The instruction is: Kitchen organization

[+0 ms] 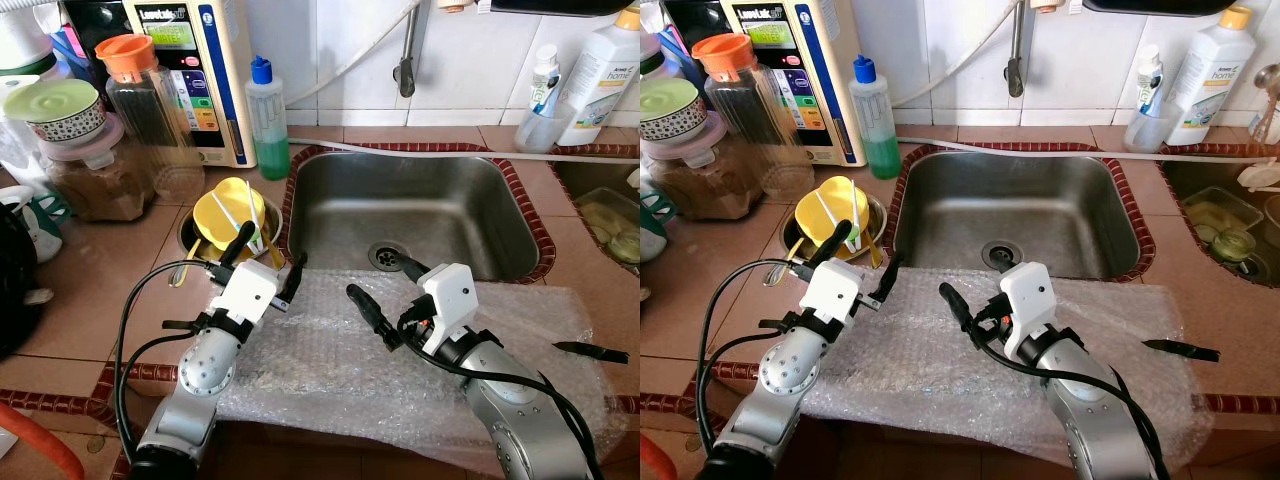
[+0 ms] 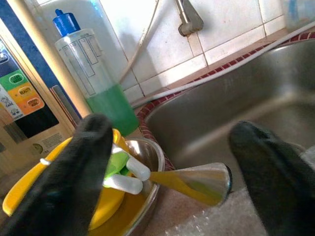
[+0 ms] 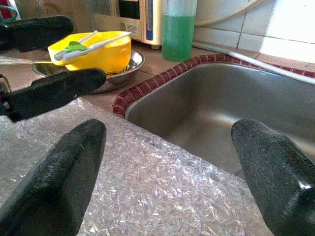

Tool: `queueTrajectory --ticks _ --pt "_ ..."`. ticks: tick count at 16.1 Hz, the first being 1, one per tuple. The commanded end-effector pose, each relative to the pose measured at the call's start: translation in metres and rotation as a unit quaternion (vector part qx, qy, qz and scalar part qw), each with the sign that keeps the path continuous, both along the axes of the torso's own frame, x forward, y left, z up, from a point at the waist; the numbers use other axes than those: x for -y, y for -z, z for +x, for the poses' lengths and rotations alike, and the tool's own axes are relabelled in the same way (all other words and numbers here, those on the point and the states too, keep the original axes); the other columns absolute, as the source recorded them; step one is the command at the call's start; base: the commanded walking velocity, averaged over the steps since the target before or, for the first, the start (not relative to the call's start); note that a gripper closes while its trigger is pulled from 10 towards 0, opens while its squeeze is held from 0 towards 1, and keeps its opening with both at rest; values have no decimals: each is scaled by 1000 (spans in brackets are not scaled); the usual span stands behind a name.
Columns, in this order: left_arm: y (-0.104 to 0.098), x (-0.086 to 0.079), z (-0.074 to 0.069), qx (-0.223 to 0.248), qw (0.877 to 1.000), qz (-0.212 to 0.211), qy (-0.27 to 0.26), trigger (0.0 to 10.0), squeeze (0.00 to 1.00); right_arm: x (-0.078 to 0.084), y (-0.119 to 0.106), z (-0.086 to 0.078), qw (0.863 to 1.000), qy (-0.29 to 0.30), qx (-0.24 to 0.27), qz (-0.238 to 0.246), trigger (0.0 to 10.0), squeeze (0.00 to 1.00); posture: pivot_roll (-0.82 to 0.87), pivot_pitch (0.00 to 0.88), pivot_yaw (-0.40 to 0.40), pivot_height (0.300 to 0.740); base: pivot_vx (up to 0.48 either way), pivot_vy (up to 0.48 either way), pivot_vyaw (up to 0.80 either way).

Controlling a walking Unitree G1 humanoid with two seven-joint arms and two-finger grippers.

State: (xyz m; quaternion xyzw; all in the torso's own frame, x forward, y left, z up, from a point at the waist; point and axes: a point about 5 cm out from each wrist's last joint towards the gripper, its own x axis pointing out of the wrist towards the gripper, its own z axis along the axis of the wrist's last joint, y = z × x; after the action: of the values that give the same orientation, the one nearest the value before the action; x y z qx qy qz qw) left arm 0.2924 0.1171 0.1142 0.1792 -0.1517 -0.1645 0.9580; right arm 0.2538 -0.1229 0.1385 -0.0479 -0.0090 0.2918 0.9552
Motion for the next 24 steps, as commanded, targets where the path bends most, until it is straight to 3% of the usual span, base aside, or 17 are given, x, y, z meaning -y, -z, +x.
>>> queueTrajectory --ticks 1,4,5,6,7,16,24 --pt "0 -4 2 4 1000 3 -6 471 0 -1 -3 -2 1000 -1 4 -3 10000 0 -329 70 76 740 0 0 0" --pt "2 -10 4 -1 1000 -5 -22 431 0 0 -3 -2 1000 1 4 -3 10000 0 -330 72 77 740 0 0 0" --pt "2 -11 5 -2 1000 -3 -25 2431 0 1 -3 -2 1000 1 3 -4 10000 0 -329 73 76 740 0 0 0" --pt "3 -11 5 -2 1000 1 -27 5843 0 1 -2 -2 1000 2 3 -4 10000 0 -330 73 76 740 0 0 0" --pt "4 -14 7 -5 999 2 -36 10000 0 1 -2 -3 1000 1 2 -5 10000 0 -329 74 74 740 0 0 0" --pt "0 -24 14 3 998 10 -58 10000 0 2 -2 -2 1000 -1 0 -5 10000 0 -332 66 75 740 0 0 0" --pt "-2 -30 12 -22 997 -62 -51 10000 0 2 -1 -2 1000 0 -1 -4 10000 0 -333 68 75 740 0 0 0"
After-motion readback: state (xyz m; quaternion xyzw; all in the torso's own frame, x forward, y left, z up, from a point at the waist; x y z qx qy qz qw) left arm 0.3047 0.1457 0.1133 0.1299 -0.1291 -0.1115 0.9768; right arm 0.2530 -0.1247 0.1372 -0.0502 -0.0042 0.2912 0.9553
